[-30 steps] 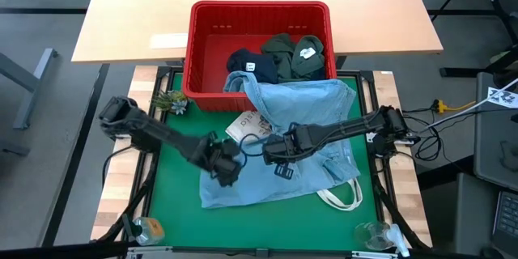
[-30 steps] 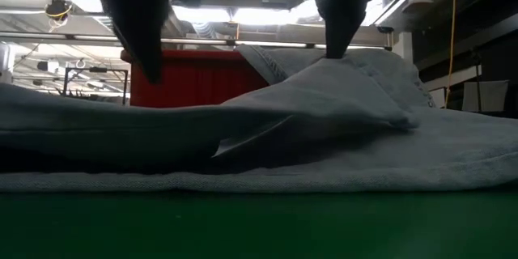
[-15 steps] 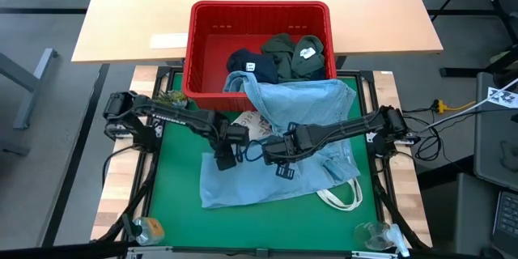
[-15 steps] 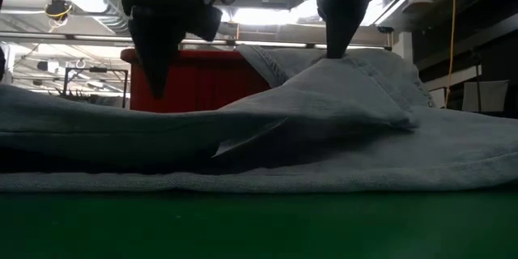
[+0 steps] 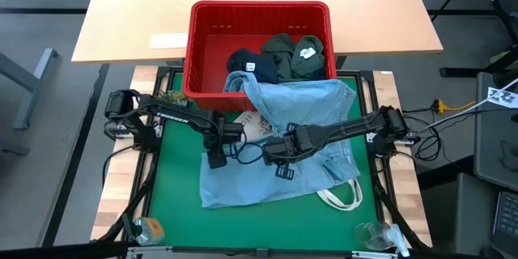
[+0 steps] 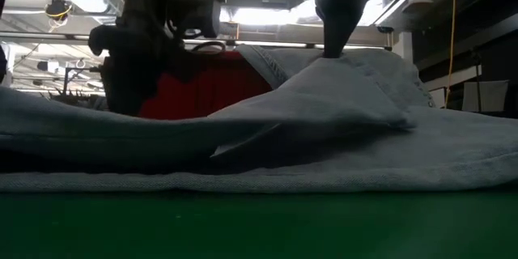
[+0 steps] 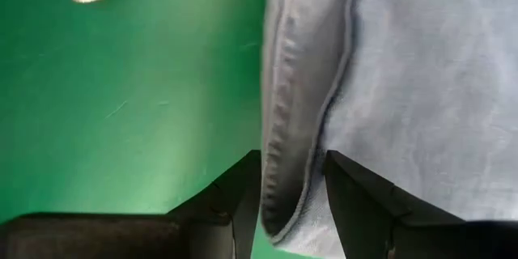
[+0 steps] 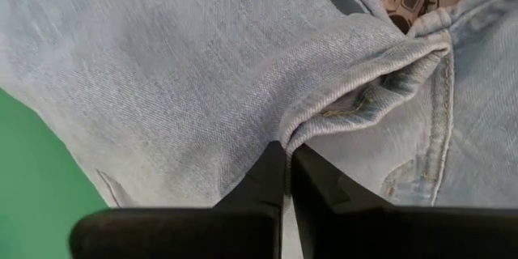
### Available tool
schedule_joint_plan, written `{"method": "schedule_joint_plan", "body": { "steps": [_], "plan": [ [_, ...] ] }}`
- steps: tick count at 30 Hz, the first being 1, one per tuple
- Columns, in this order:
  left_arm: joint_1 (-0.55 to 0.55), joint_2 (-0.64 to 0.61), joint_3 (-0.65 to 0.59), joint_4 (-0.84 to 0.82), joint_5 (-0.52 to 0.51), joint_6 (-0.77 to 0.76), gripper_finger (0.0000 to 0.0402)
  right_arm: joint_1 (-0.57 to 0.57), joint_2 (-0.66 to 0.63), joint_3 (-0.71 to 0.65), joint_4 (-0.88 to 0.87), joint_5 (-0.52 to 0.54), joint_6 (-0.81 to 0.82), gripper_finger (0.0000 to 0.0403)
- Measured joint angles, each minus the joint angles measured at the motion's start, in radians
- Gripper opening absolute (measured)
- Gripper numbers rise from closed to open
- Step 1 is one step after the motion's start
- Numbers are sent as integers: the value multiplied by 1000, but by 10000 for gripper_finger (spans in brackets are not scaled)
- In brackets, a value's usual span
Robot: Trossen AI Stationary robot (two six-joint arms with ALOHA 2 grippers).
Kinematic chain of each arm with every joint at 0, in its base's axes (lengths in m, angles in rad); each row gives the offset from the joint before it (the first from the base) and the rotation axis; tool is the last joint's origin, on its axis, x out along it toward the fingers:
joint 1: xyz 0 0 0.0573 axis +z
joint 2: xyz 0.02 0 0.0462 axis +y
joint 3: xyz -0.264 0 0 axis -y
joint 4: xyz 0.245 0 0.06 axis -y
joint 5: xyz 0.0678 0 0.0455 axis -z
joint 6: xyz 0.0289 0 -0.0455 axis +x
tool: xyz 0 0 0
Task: Fold laundry
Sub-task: Fold the light blue pants
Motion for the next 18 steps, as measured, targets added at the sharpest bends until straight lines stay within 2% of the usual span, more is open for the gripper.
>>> {"method": "schedule_joint_plan", "body": {
  "steps": [7, 13, 15, 18],
  "plan": [
    [18, 0, -13, 17, 99, 2, 132, 0, 0, 0, 9, 0, 6, 12],
    [17, 0, -13, 21, 98, 6, 131, 0, 0, 0, 9, 0, 8, 12],
    [14, 0, -13, 19, 80, 22, 121, 0, 0, 0, 9, 1, 8, 12],
    [7, 0, -13, 19, 63, 51, 83, 0, 0, 0, 8, 1, 29, 12]
  ]
}}
